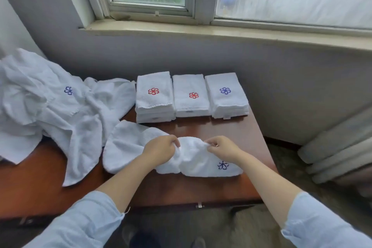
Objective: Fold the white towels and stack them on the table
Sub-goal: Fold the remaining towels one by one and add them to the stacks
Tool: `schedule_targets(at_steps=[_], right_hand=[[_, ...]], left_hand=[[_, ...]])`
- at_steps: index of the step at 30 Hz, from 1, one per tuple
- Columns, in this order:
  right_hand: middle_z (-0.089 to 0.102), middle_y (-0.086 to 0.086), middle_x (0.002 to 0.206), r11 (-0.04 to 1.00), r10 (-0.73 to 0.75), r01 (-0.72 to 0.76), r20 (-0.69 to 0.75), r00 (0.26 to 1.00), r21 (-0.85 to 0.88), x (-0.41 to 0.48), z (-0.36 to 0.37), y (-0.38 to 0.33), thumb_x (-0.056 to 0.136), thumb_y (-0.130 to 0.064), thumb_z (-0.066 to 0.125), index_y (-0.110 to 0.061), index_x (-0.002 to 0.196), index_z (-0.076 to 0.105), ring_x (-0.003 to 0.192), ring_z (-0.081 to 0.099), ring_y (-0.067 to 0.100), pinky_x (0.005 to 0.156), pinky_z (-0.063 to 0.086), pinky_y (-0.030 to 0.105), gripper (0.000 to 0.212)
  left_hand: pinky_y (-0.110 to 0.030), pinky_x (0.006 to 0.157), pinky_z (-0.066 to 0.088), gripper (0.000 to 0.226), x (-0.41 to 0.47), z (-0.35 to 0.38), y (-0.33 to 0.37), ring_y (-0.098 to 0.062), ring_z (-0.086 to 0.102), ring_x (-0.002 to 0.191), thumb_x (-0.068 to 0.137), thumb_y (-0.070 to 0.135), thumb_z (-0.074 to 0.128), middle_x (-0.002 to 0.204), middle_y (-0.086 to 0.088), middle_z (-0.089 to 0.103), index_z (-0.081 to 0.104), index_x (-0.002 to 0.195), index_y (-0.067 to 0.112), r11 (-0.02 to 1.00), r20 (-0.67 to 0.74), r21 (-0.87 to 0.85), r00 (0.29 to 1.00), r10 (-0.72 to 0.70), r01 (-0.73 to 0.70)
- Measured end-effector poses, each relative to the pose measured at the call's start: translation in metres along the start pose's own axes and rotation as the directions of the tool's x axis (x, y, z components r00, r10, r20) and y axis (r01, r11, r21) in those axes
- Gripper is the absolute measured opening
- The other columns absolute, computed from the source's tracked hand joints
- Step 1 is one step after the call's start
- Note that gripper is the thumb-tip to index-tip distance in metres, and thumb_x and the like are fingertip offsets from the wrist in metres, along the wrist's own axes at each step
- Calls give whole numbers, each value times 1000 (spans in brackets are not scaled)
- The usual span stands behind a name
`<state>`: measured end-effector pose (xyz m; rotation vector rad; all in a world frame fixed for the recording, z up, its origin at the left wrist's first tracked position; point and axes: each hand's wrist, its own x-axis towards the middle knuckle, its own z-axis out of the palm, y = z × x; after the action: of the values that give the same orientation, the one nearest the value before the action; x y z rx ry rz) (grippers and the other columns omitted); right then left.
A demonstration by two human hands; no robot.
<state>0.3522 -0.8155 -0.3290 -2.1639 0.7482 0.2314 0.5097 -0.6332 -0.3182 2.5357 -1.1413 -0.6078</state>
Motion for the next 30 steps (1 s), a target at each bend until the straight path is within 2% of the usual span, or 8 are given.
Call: schedule_targets(at_steps=[2, 5, 9, 13, 22, 26, 28, 30], right_hand=[[71, 11, 112, 998, 59, -59, 24, 998, 28, -9, 11, 20, 94, -13, 48, -15, 117, 70, 100, 65, 30, 90, 48, 42, 32], [63, 23, 89, 991, 113, -114, 10, 994, 72, -20, 20, 42, 88, -5, 47, 2, 90, 66, 72, 48, 22, 70, 38, 34, 21], [67, 2, 125, 984, 141, -138, -19, 990, 115, -29, 20, 55, 91, -8, 51, -6, 118, 69, 107, 62, 19, 86, 47, 29, 32], [64, -4, 130, 982, 136, -134, -10, 991, 133, -32, 20, 62, 92, -11, 52, -15, 125, 68, 112, 59, 11, 93, 47, 26, 37], [68, 5, 121, 974, 114, -128, 86, 990, 189, -38, 26, 69, 92, -9, 55, -10, 115, 70, 110, 62, 20, 91, 50, 30, 27], [67, -2, 122, 979, 86, -126, 240, 967, 159, -46, 36, 75, 92, -5, 53, -11, 114, 71, 114, 58, 12, 94, 45, 25, 29], [68, -4, 121, 972, 89, -140, 251, 964, 191, -46, 37, 78, 91, -4, 51, -14, 110, 74, 115, 57, 10, 101, 45, 28, 31], [68, -7, 116, 958, 123, -169, 200, 972, 233, -45, 35, 80, 89, -4, 50, -20, 103, 75, 115, 58, 11, 101, 45, 30, 33]], left_hand=[[-33, 89, 49, 41, -5, 17, 0, -16, 60, 104, 96, 16, 33, 122, 9, 64, 62, 113, 39, 999, 55, 47, 998, -5, 2], [-30, 82, 48, 41, -8, 33, 2, -16, 60, 99, 98, 18, 32, 123, 8, 64, 61, 119, 38, 995, 121, 102, 993, -3, -9], [-30, 71, 45, 41, -6, 42, 9, -14, 56, 87, 97, 19, 31, 119, 8, 65, 60, 120, 38, 988, 151, 157, 988, -12, -12], [-29, 65, 44, 42, -4, 48, 17, -13, 56, 84, 96, 17, 32, 116, 6, 65, 61, 122, 34, 980, 133, 196, 991, 20, -46], [-31, 97, 36, 43, 0, 58, 39, -17, 40, 123, 87, 29, 56, 130, 5, 45, 58, 129, 33, 957, -3, 210, 979, 205, -199], [-41, 119, 17, 40, 9, 64, 51, -21, 24, 144, 97, 31, 45, 149, 3, 42, 56, 136, 32, 917, 208, 259, 945, 254, -304], [-46, 119, 13, 37, 11, 67, 54, -24, 34, 137, 100, 33, 35, 132, 1, 57, 64, 123, 28, 891, 305, 334, 929, 208, -309], [-46, 119, 11, 40, 10, 69, 54, -23, 49, 112, 101, 31, 31, 97, -3, 66, 68, 94, 18, 899, 330, 351, 933, 143, -262]])
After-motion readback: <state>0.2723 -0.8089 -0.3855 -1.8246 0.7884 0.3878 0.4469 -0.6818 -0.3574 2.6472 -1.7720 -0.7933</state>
